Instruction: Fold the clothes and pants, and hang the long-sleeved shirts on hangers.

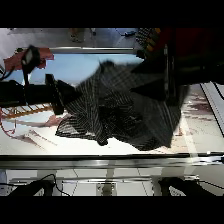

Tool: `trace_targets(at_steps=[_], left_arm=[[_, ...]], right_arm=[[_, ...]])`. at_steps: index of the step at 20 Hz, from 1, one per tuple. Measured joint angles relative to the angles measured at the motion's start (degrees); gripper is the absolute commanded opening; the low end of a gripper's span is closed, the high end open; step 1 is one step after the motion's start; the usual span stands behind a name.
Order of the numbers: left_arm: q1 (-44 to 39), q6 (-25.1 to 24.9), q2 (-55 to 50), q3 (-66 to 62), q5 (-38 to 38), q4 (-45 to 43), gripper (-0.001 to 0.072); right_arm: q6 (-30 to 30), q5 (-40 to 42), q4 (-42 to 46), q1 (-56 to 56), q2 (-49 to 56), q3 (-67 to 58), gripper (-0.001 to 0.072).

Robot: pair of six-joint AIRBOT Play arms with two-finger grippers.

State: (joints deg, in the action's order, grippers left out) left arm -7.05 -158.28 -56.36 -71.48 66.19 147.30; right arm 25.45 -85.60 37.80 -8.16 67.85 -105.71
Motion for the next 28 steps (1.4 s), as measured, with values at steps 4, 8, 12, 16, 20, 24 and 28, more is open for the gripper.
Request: trace_targets(at_steps=[4, 8, 12, 16, 20, 24, 28], left_arm=[[-0.24, 6.88, -0.70, 0.00, -12.02, -2.36, 0.0049], [-2.16, 10.29, -1.38, 0.00, -18.47, -3.10, 0.0049], [-7.39, 11.39, -1.62, 0.02, -21.81, -4.28, 0.0049], [-13.07, 11.74, -1.66, 0.02, -24.02, -5.73, 0.0049], [-15.56, 11.98, -1.68, 0.02, -25.22, -7.02, 0.0049], [-16.26, 12.17, -1.75, 0.02, -26.10, -7.43, 0.0050], [-16.28, 11.74, -1.60, -0.04, -24.55, -6.97, 0.0457]], right_arm=[[20.28, 11.93, 14.43, 0.04, -0.81, 0.00, 0.0563], [35.65, 18.82, 11.39, -0.20, -0.59, 0.44, 0.0436], [42.38, 23.06, 0.87, -3.74, 1.86, 4.85, 0.0440], [45.29, 31.15, -4.74, -11.54, 5.49, 11.13, 0.0489], [46.56, 43.76, -8.81, -18.29, 9.09, 13.88, 0.0409], [47.56, 52.74, -11.45, -21.14, 10.56, 14.64, 0.0050], [47.15, 55.89, -10.86, -20.98, 10.64, 13.88, 0.0048]])
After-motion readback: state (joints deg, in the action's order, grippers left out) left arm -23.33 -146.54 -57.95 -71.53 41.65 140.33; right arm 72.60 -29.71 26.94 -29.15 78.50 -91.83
